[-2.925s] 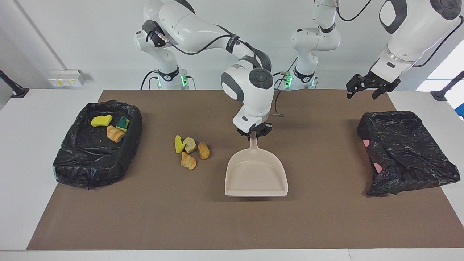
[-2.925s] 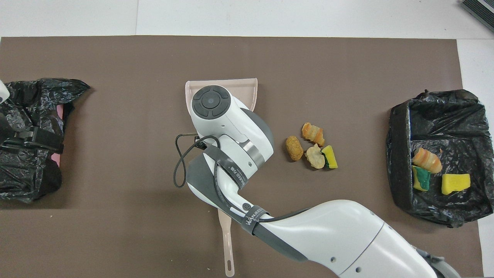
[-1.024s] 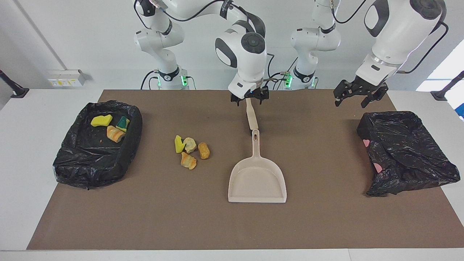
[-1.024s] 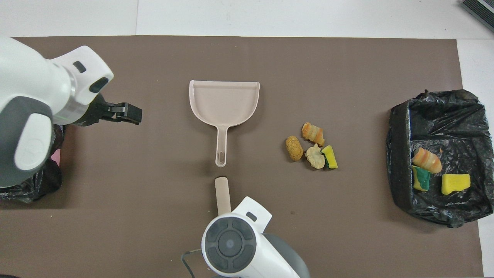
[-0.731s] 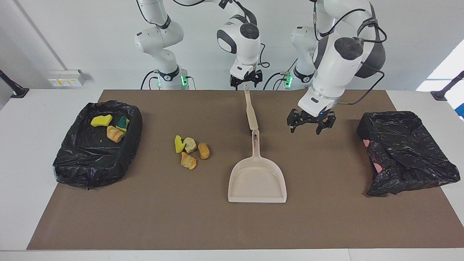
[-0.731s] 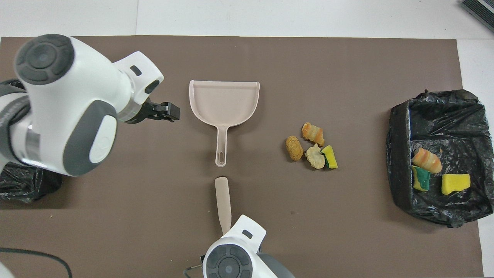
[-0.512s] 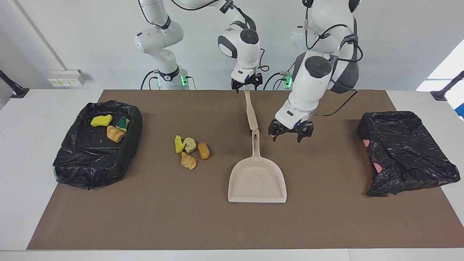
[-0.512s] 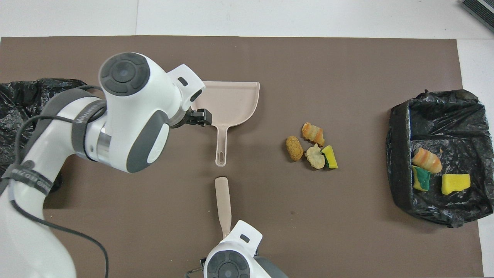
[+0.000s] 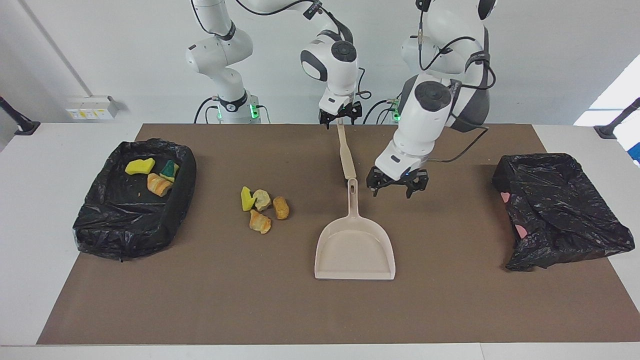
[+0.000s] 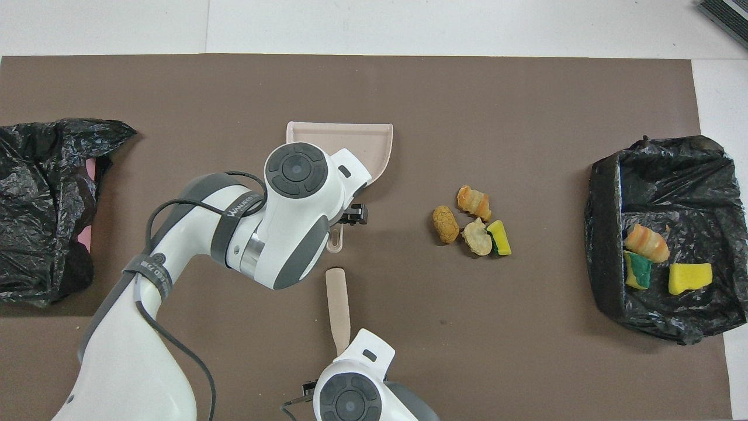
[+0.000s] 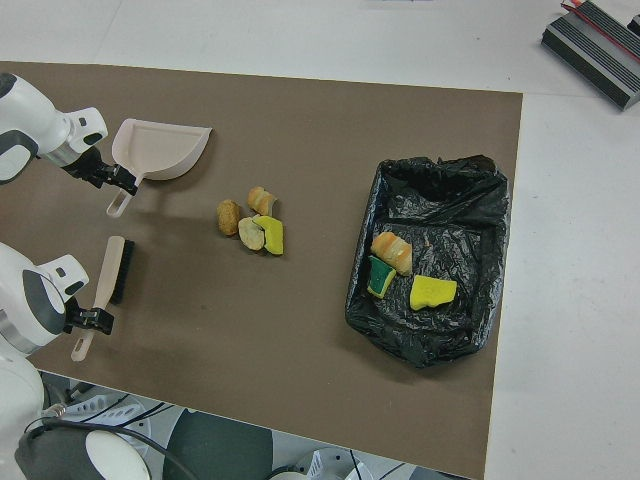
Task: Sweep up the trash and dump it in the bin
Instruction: 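Grasp the dustpan handle with the left gripper while the right grasps the brush, then move the dustpan beside the bread while the right gripper lifts the brush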
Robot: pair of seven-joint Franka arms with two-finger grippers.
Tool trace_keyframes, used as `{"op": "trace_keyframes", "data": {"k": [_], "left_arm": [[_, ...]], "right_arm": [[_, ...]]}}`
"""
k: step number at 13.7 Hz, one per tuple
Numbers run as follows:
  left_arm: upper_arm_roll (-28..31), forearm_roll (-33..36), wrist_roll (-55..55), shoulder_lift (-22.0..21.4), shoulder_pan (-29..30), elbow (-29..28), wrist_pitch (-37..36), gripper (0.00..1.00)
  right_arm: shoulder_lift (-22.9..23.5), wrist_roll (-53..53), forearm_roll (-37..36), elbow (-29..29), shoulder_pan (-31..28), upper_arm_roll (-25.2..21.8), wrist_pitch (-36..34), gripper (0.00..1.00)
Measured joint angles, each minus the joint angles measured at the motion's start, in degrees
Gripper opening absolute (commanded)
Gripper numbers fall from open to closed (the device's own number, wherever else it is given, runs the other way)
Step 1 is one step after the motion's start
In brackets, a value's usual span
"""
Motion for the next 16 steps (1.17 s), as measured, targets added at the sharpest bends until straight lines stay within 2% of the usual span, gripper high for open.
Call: {"op": "trace_keyframes", "data": {"k": [1, 3, 12, 14, 16], "left_arm": [[0.06, 0.0, -0.49, 0.41, -0.57, -0.13, -0.03, 0.74], [0.18, 0.0, -1.34, 0.55, -0.7, -0.08, -0.12, 0.0], [1.09, 1.17, -1.34, 0.4, -0.48, 1.16, -0.29, 0.0], [1.73, 2.15, -0.04, 0.03, -0.22, 3.03, -1.69, 0.0], [2.0, 2.58, 1.5, -0.44, 0.95, 5.38, -4.0, 0.0]], "right_arm": [[0.0, -0.01, 0.0, 0.0, 0.0, 0.0, 0.0, 0.0], [0.01, -0.01, 0.0, 0.0, -0.01, -0.09, 0.0, 0.0], [-0.07, 1.0, -0.92, 0.82, -1.84, -0.89, -0.15, 0.0], [-1.65, 0.61, -1.24, 1.13, -4.49, -0.92, -3.61, 0.0], [-5.01, -1.66, -1.41, 1.62, -8.08, -0.97, -10.05, 0.0]]}}
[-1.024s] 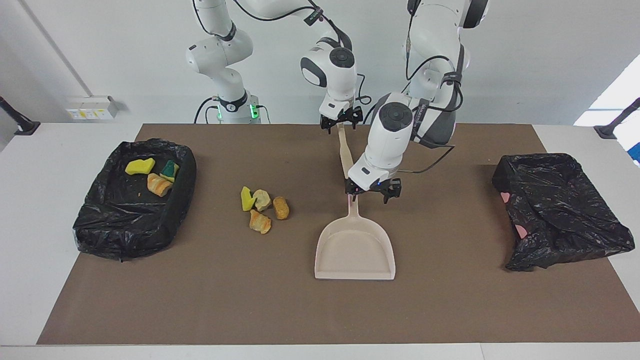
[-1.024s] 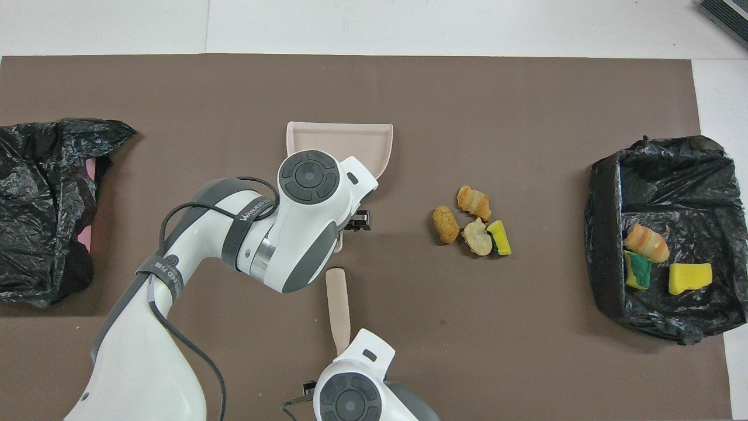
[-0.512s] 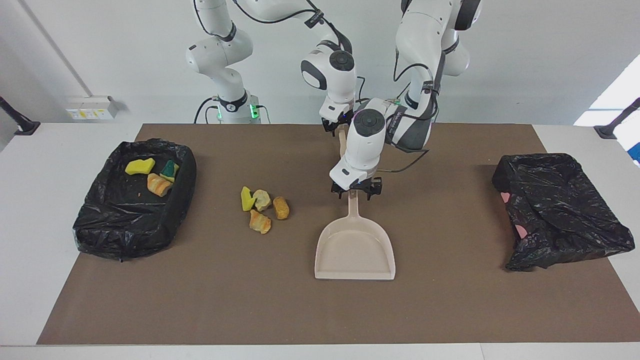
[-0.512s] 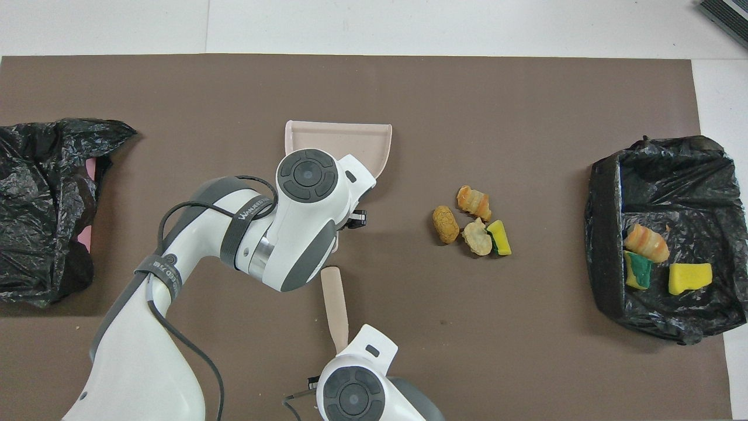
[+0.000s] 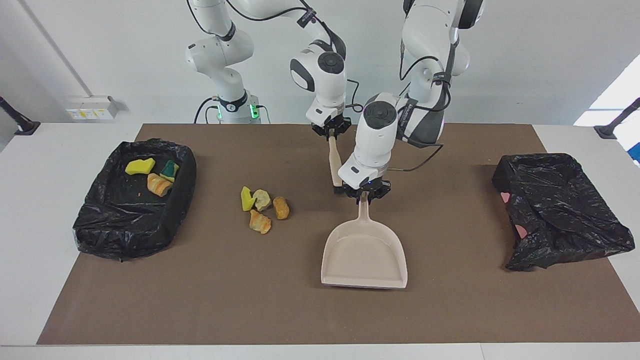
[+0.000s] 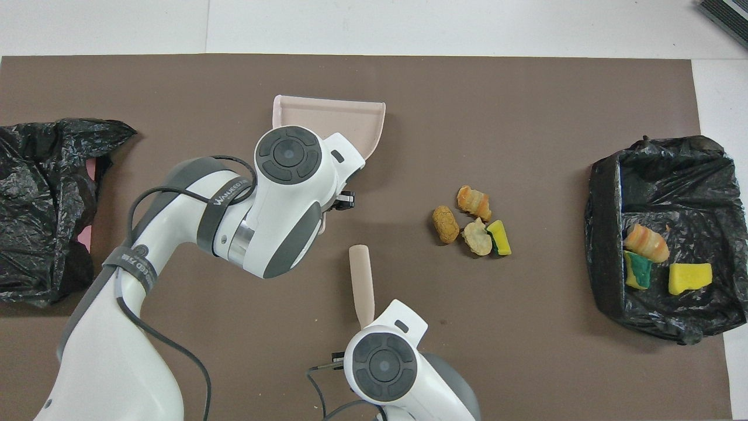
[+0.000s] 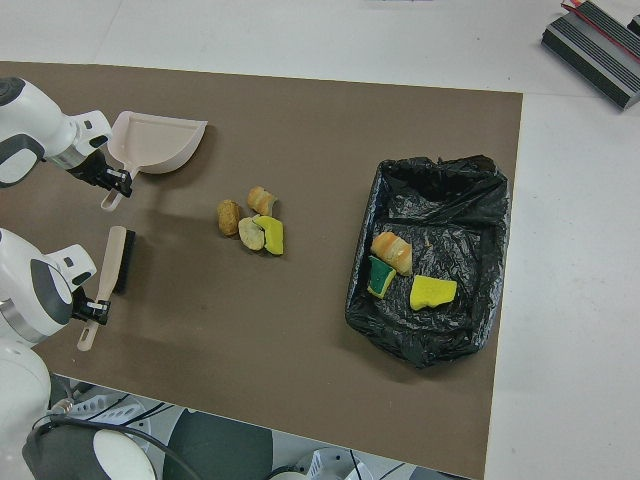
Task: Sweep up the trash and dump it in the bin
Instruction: 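Move the dustpan beside the bread while the right gripper lifts the brush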
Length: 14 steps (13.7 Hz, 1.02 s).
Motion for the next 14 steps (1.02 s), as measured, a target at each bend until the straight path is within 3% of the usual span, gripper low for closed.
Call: {"op": "trace_keyframes", "data": {"k": [3, 6, 10, 14], "left_arm": [[0.16, 0.82, 5.98, -1.05, 2.0, 3.04, -4.5, 0.0], [0.28, 0.97, 18.11, -4.33, 5.19, 3.85, -10.41, 0.0], [0.39, 3.18, 40.59, -8.81, 9.73, 3.88, -18.32, 0.0], [0.23, 4.33, 54.88, -9.21, 10.35, 3.41, -20.28, 0.0]], "right_arm": [[-6.77, -4.35, -0.28, 0.25, -6.21, -0.17, -8.5, 0.0], [-11.66, -13.96, -1.19, 0.27, -16.97, -0.4, -14.47, 0.0], [-11.2, -20.55, -8.69, -0.14, -27.04, -0.57, -16.63, 0.0], [-7.13, -28.57, -17.81, -1.2, -32.96, -0.53, -16.82, 0.0]]}}
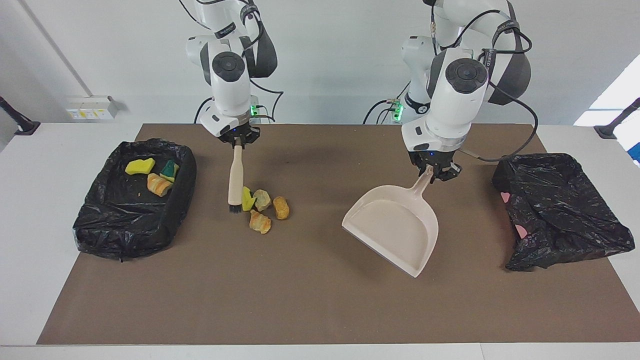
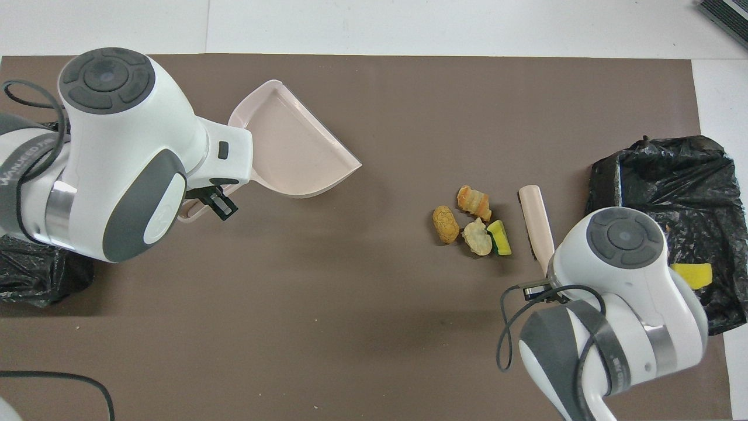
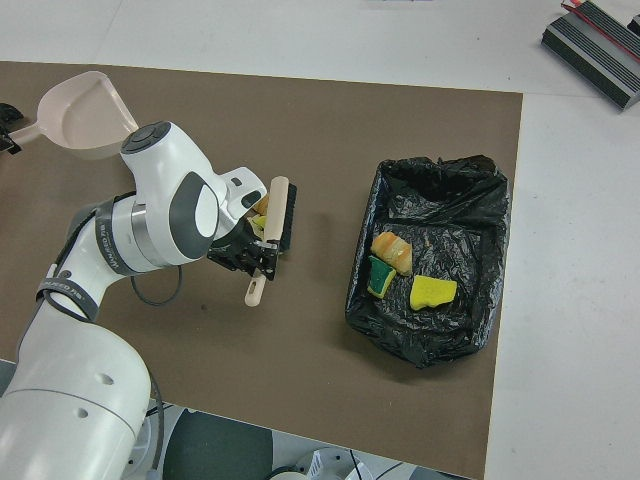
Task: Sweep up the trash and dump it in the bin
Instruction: 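Move the dustpan beside the bread while the right gripper lifts the brush, then sweep the bread and sponge into the dustpan with the right gripper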
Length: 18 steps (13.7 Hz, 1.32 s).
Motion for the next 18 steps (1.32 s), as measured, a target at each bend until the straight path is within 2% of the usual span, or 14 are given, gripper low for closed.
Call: {"op": "trace_keyframes", "data": {"k": [2, 4, 7, 11, 14, 18], "left_arm": [[0.09, 0.11, 8.59, -0.02, 0.65, -0.82, -0.5, 0.0], [-0.16, 0.11, 12.23, 0.03, 0.67, -3.28, -0.16, 0.0], [-1.06, 1.36, 13.13, -0.34, -2.61, -11.09, 7.22, 0.0], [-1.49, 6.78, 13.12, -4.32, -8.59, -22.0, 15.3, 0.0], [-1.66, 7.49, 13.22, -6.15, -12.09, -24.94, 18.13, 0.0], [-1.79, 7.53, 12.72, -6.11, -14.24, -28.26, 23.72, 0.0]], "right_arm": [[3.94, -0.36, -3.14, -0.05, -0.16, 0.19, 0.23, 0.0], [5.8, -0.36, -3.91, 0.08, 0.78, 0.7, 0.26, 0.0], [6.7, 0.92, -3.98, 0.07, 4.07, 0.98, 0.63, 0.0], [9.24, 5.04, -3.9, 0.02, 6.7, 1.04, 3.2, 0.0], [10.01, 5.3, 0.52, 0.09, 7.49, 1.03, 5.8, 0.0], [12.83, 5.35, 7.07, 1.89, 12.83, 1.08, 9.4, 0.0]]}}
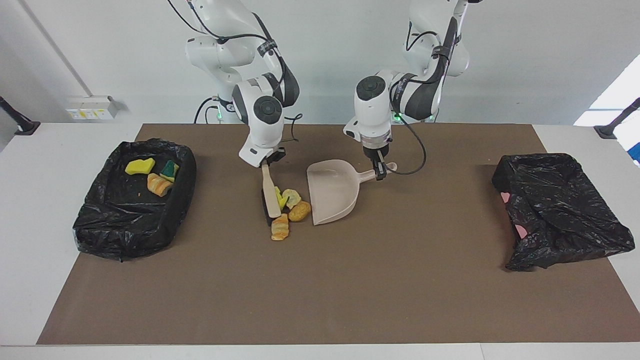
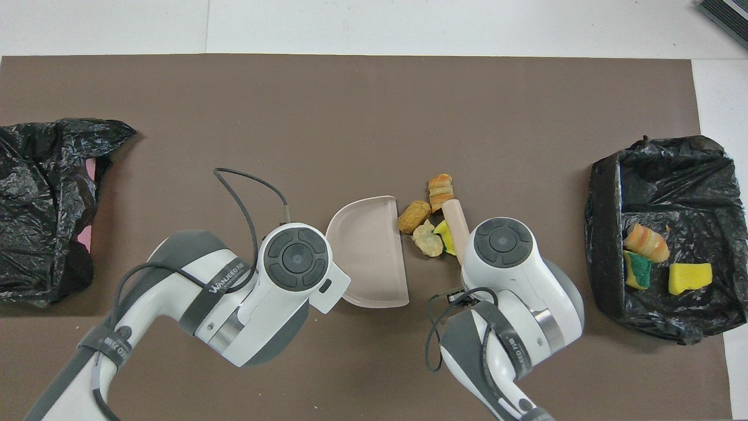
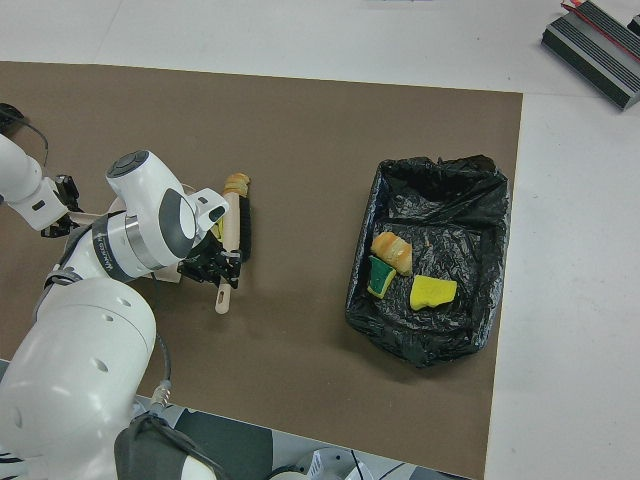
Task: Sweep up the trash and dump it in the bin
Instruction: 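Sweep the bread and sponge into the dustpan with the right gripper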
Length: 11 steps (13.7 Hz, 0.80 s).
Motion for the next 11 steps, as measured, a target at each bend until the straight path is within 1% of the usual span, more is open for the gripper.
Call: {"op": "trace_keyframes", "data": {"k": [4, 5, 6, 8, 9, 10, 11], "left_arm": [[0.07, -0.18, -0.75, -0.01, 0.0, -0.57, 1.05, 0.0], [0.14, -0.25, -0.77, -0.01, 0.01, -0.83, 1.42, 0.0], [0.22, -0.28, -0.77, -0.02, 0.03, -1.18, 1.88, 0.0], [0.31, -0.36, -0.81, -0.02, 0.04, -1.48, 2.26, 0.0], [0.33, -0.44, -0.82, -0.04, 0.06, -1.53, 2.33, 0.0], [0.37, -0.58, -0.93, -0.06, 0.07, -1.58, 2.36, 0.0], [0.41, -0.98, -1.05, -0.07, 0.07, -1.62, 2.37, 0.0]], "right_arm": [[1.71, -0.01, 13.15, 3.18, 4.89, 0.11, 1.15, 0.0], [1.75, -0.01, 14.92, 4.4, 5.63, 0.15, 0.56, 0.0], [1.57, -0.01, 15.68, 6.07, 5.69, 0.12, -1.51, 0.0], [-0.16, -0.01, 15.74, 10.06, 3.85, -0.34, -8.54, 0.0], [-1.43, -0.37, 14.42, 12.02, 2.14, -0.48, -12.66, 0.0], [-2.41, -1.12, 10.41, 13.9, 0.71, -0.57, -16.46, 0.0], [-2.86, -1.51, 5.15, 15.29, 0.01, -0.6, -18.65, 0.0]]}}
